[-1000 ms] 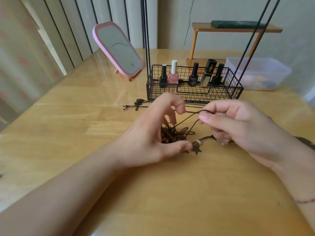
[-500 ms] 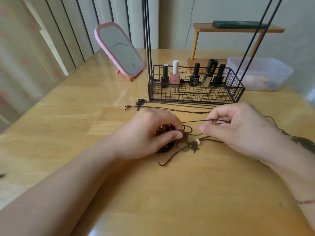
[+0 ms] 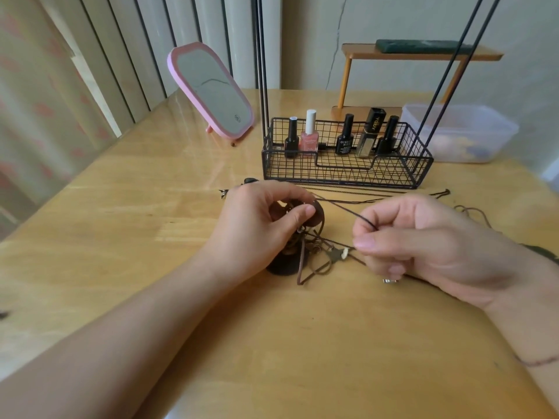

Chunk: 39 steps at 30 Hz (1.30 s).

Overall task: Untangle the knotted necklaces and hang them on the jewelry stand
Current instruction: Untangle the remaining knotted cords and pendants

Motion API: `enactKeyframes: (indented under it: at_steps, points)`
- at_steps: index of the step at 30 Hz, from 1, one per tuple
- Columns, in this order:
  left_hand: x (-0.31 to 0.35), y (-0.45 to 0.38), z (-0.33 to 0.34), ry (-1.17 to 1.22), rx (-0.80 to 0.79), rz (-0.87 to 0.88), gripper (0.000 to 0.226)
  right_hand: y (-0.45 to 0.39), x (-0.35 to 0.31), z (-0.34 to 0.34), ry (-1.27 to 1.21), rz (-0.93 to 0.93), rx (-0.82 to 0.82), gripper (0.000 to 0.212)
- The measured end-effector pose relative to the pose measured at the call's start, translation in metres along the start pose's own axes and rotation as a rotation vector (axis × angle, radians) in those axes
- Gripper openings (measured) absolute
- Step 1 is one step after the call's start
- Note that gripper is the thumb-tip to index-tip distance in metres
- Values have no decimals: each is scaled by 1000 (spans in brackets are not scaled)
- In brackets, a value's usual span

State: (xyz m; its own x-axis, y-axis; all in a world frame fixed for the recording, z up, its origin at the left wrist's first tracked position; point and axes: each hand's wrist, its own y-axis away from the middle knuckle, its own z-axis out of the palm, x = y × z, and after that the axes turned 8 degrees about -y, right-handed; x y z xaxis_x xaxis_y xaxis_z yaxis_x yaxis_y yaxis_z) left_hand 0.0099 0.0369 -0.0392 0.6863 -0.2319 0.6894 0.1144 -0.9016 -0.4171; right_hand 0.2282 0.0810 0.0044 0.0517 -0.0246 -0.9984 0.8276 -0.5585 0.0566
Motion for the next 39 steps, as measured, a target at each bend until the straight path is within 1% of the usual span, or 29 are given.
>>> enactKeyframes:
  at_steps: [2, 4, 6, 9, 11, 14, 18, 22, 24, 27, 29, 32, 33, 37, 39]
  points:
    - [2, 0, -1, -14, 13, -11, 23, 0, 0, -2, -151, -36, -60, 33]
    - [2, 0, -3, 13, -4, -20, 28, -2, 1, -5, -290, -78, -78, 29]
    - [1, -2, -6, 71, -50, -37, 27, -4, 0, -6, -325, -117, -9, 23]
    - [-1, -3, -8, 88, -98, -35, 27, -6, -1, -8, -352, -121, 216, 25]
    - [-2, -4, -7, 109, -106, -47, 32, -7, -3, -8, -373, -106, 319, 20]
    - [-3, -4, -7, 95, -99, -24, 36, -6, -6, -9, -387, -90, 376, 19]
    - [-6, -5, -6, 131, -99, -24, 34, -4, -11, -9, -422, -76, 392, 23]
    - [-7, -7, -10, 222, -138, -81, 32, -4, -11, -11, -382, -53, 469, 28]
    - [-6, -6, -12, 229, -172, -65, 29, -5, -10, -11, -344, -60, 516, 28]
    - [-1, -5, -12, 237, -259, -26, 14, -6, -9, -10, -278, -95, 546, 18]
    - [1, -3, -11, 177, -294, 26, 17, -6, -8, -10, -280, -113, 549, 19]
    - [1, 0, -10, -5, -264, 124, 25, -6, -9, -9, -279, -130, 558, 18]
    - [1, 0, -10, -23, -252, 130, 27, -5, -9, -9, -274, -134, 562, 18]
    - [1, -1, -10, -73, -184, 172, 11, -3, -11, -8, -228, -152, 566, 16]
    - [4, -1, -10, -17, -178, 94, 8, -1, -13, -7, -195, -155, 541, 15]
